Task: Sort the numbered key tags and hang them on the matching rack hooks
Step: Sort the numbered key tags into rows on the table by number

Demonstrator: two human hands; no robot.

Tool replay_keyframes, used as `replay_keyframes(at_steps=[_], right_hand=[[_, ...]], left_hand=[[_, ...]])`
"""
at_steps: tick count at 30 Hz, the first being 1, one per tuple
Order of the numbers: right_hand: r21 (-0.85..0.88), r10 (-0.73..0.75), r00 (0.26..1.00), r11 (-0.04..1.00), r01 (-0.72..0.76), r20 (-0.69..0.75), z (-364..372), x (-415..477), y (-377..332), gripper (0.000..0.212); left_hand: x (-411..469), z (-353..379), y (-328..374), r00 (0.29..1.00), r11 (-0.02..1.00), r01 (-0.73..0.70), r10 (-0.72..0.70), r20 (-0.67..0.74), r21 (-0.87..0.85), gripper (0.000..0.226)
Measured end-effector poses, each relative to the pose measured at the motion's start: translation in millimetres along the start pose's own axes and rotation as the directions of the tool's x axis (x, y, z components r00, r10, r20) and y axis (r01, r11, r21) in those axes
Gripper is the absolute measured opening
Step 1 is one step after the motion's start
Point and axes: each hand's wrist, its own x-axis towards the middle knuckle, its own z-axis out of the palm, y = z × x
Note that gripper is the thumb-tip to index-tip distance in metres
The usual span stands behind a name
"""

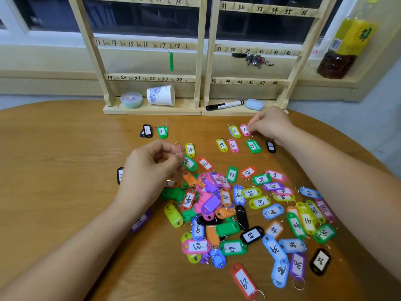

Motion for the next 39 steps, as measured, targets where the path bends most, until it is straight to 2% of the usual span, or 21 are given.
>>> replay_keyframes(at_steps=[8,13,16,18,20,23,27,30,35,39], right_hand=[[-0.05,-0.038,0.999,0.998,0.038,-0.002,-1.2,-8.4,-3.4,0.003],[-0.132,-0.151,0.988,0.98,0.148,-0.015,-14.6,-24.6,1.4,0.007],[-0.153,-0.252,0.966,0.958,0.242,-0.048,-19.3,-46.4,-2.0,0.012],[-0.107,-0.327,0.943,0.942,0.319,-0.065,-15.9,-65.7,-6.7,0.013],[0.021,-0.376,0.926,0.926,0.377,-0.027,-9.2,-89.9,-14.9,0.012],[0.22,-0.423,0.895,0.895,0.388,0.143,-0.7,-131.1,-30.6,0.016],[0.348,-0.463,0.841,0.866,0.36,0.281,8.0,-160.7,-42.0,0.008],[0.421,-0.468,0.818,0.851,0.314,0.334,12.6,-164.7,-42.8,0.005],[0.366,-0.448,0.789,0.879,0.304,0.42,11.9,-167.1,-41.3,0.007],[0.423,-0.457,0.818,0.856,0.298,0.349,15.0,-167.8,-41.6,0.006]], left_hand=[[-1.4,1.2,-0.4,1.0,1.0,-0.016,0.016,0.016,0.026,0.005],[-3.7,1.4,0.9,1.0,1.0,-0.013,0.013,0.017,0.006,0.003],[-6.0,3.4,4.5,1.0,0.997,0.018,-0.017,0.024,-0.07,0.006],[-8.3,3.9,7.5,0.999,0.987,0.038,-0.032,0.042,-0.159,0.012],[-10.5,3.9,9.3,0.997,0.968,0.056,-0.043,0.061,-0.245,0.014],[-11.2,4.8,9.4,0.995,0.941,0.09,-0.069,0.077,-0.327,0.014],[-12.4,7.1,9.6,0.991,0.912,0.12,-0.088,0.098,-0.391,0.017],[-14.0,6.6,9.3,0.994,0.938,0.091,-0.066,0.085,-0.334,0.02],[-13.8,4.5,8.2,0.999,0.966,0.021,-0.008,0.053,-0.258,0.026],[-13.4,8.8,6.4,0.998,0.979,-0.023,0.035,0.058,-0.2,0.028]])
